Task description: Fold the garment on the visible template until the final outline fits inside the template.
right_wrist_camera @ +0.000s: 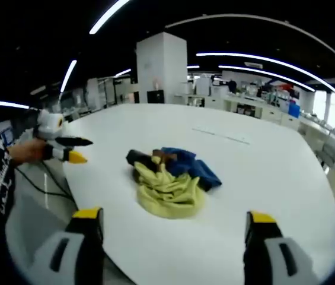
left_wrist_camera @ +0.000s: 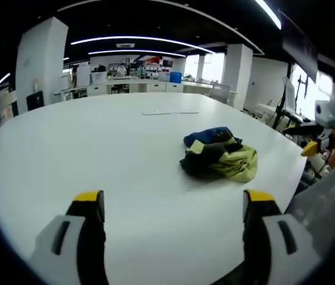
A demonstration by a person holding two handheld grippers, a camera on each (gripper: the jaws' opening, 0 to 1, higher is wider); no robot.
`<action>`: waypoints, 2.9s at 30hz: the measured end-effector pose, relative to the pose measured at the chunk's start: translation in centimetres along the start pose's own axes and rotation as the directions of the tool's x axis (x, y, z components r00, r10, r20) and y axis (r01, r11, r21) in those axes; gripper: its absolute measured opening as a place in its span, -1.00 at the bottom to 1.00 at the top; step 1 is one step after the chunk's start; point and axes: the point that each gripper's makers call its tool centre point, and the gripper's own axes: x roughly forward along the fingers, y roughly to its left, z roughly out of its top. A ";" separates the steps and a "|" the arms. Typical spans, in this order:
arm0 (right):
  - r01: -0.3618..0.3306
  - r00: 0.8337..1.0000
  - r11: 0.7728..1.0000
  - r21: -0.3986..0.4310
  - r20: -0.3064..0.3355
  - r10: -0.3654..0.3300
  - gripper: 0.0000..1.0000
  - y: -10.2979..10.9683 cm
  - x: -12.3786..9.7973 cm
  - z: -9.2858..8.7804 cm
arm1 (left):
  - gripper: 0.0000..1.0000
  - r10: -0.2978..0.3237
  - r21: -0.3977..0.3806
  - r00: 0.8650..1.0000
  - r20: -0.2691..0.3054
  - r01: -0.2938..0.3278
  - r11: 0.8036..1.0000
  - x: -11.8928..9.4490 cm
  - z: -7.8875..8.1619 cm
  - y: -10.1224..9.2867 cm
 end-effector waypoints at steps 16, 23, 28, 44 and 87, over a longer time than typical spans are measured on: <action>-0.004 1.000 1.000 -0.006 0.000 0.004 1.00 0.1 0.2 0.2 | 0.89 0.005 0.000 1.000 0.002 -0.005 1.000 0.0 0.0 0.2; 0.001 1.000 1.000 -0.004 0.005 -0.001 1.00 -0.1 0.1 0.2 | 0.88 0.003 0.000 1.000 -0.003 -0.003 1.000 0.0 -0.1 0.2; 0.004 1.000 1.000 0.004 0.015 -0.004 1.00 -0.2 0.0 0.3 | 0.89 0.002 0.005 1.000 -0.012 -0.002 1.000 0.0 -0.4 0.1; 0.027 0.998 0.999 0.019 0.064 -0.028 1.00 -0.7 -1.0 0.9 | 0.88 -0.033 0.054 0.999 -0.041 0.036 0.998 0.3 -0.9 -0.8; -0.257 0.960 0.949 -0.184 0.064 0.272 -0.45 -1.3 8.9 5.5 | -0.09 -0.233 0.016 0.972 0.031 0.232 0.973 7.4 5.1 -4.3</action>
